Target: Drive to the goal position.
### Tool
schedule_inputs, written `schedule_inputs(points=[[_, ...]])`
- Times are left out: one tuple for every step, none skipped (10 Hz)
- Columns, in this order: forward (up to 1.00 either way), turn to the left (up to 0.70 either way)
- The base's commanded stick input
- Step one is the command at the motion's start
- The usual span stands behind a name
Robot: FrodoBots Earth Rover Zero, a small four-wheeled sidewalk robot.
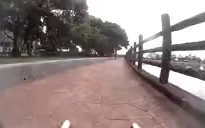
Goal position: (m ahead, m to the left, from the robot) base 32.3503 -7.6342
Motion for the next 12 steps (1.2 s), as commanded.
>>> schedule_inputs(points=[[1.00, -0.21], [1.00, -0.10], [1.00, 0.00], [1.00, 0.00], [1.00, 0.00], [1.00, 0.00], [1.00, -0.06], [1.00, -0.20], [1.00, -0.33], [1.00, -0.22], [1.00, 0.00], [1.00, 0.00]])
